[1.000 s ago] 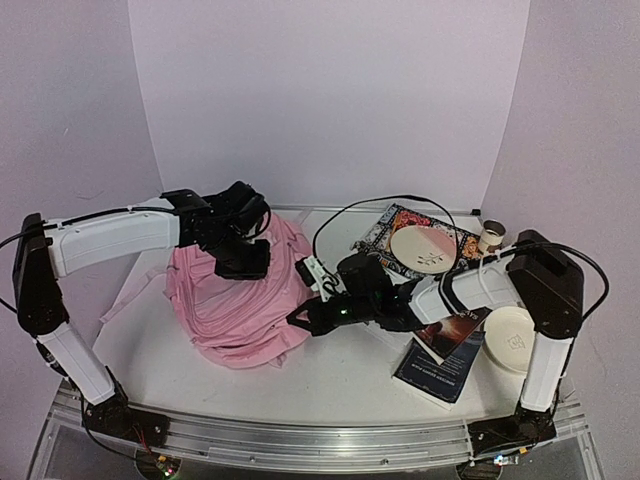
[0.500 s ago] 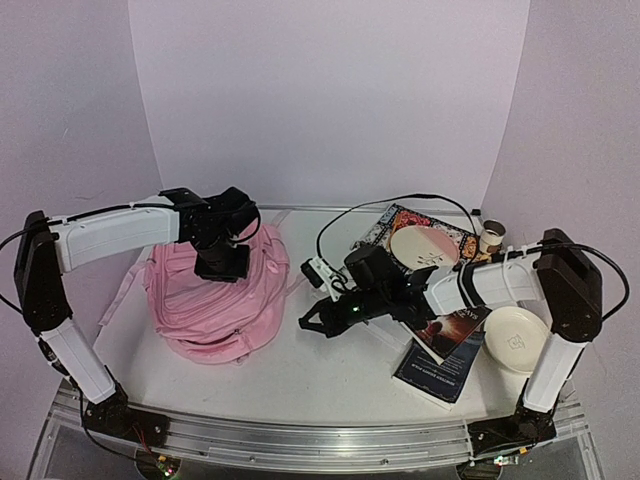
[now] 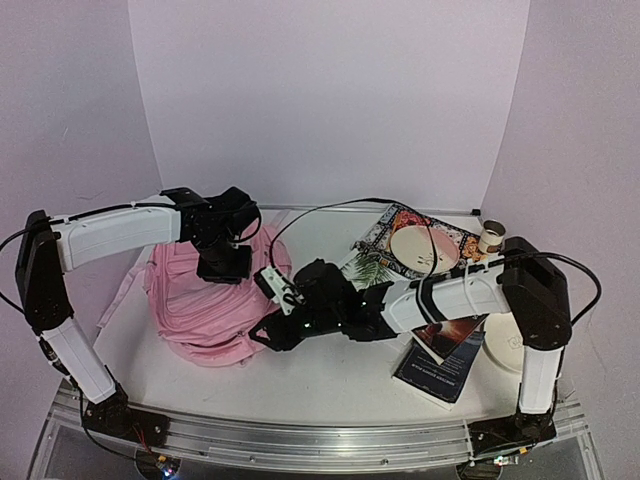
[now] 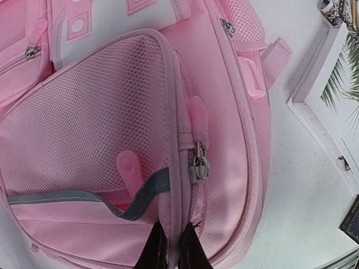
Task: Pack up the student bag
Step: Grab the largest pocket of the student bag.
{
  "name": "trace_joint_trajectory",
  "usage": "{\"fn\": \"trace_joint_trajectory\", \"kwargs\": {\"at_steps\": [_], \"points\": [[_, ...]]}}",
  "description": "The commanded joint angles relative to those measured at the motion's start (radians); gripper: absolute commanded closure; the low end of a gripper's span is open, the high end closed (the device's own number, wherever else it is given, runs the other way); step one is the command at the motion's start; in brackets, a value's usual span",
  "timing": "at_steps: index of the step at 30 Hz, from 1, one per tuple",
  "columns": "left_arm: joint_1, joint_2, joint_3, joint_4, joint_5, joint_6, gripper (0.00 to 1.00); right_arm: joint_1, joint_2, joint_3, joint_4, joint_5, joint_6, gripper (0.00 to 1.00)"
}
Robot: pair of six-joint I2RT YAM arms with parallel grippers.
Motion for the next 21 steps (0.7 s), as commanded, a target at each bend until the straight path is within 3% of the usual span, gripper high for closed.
{"fn": "trace_joint_trajectory", "kwargs": {"at_steps": [1, 5, 21], "points": [[-0.004, -0.031, 0.051, 0.021, 0.032, -0.037, 1.0, 0.081, 0.038, 0.089, -0.041, 0.223, -0.043, 0.59], [-0.004, -0.032, 0.051, 0.028, 0.045, -0.039, 1.0, 0.103, 0.059, 0.104, -0.078, 0.286, -0.034, 0.59], [-0.004, -0.044, 0.039, 0.04, 0.076, -0.027, 1.0, 0.122, 0.193, 0.198, -0.102, 0.276, 0.095, 0.6]]}}
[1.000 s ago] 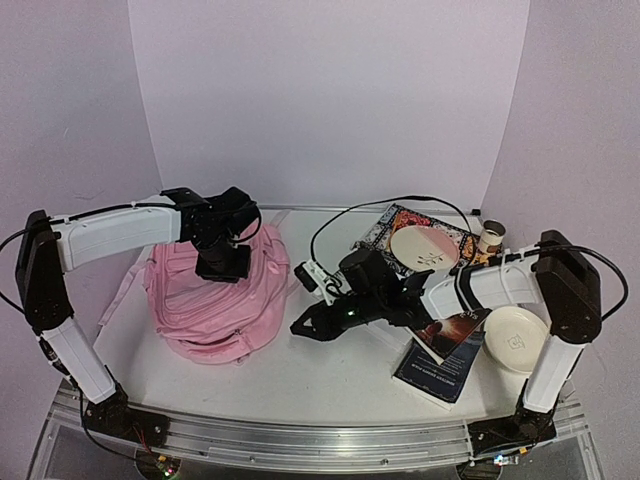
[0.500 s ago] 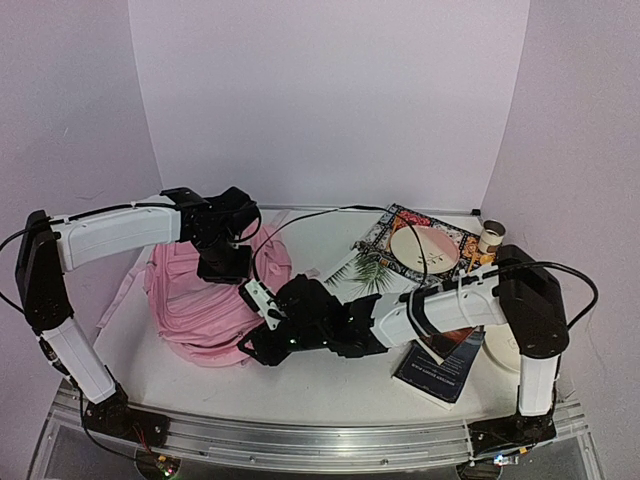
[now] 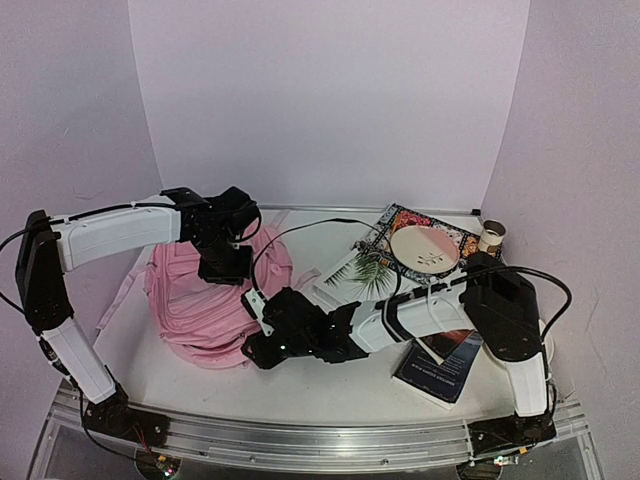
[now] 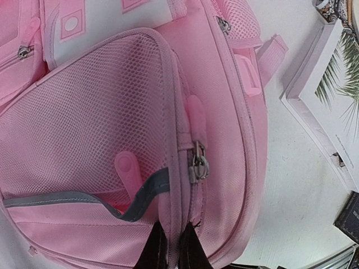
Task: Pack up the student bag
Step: Grab the largest pocket of the student bag.
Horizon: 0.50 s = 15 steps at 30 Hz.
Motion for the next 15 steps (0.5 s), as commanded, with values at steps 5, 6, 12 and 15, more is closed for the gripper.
{"fn": "trace_joint_trajectory", "kwargs": {"at_steps": [5, 6, 12, 15], "points": [[-0.004, -0.056, 0.03, 0.036, 0.042, -0.013, 1.0, 0.004, 0.041, 0.064, -0.014, 0.032, 0.04, 0.67], [-0.004, -0.059, 0.027, 0.037, 0.042, -0.011, 1.0, 0.004, 0.041, 0.065, -0.015, 0.035, 0.039, 0.7], [-0.004, -0.069, 0.019, 0.036, 0.037, -0.004, 1.0, 0.002, 0.02, 0.039, -0.02, 0.068, 0.031, 0.88], [-0.004, -0.071, 0.019, 0.036, 0.034, 0.003, 1.0, 0.002, -0.003, 0.014, -0.02, 0.082, 0.016, 0.98]]}}
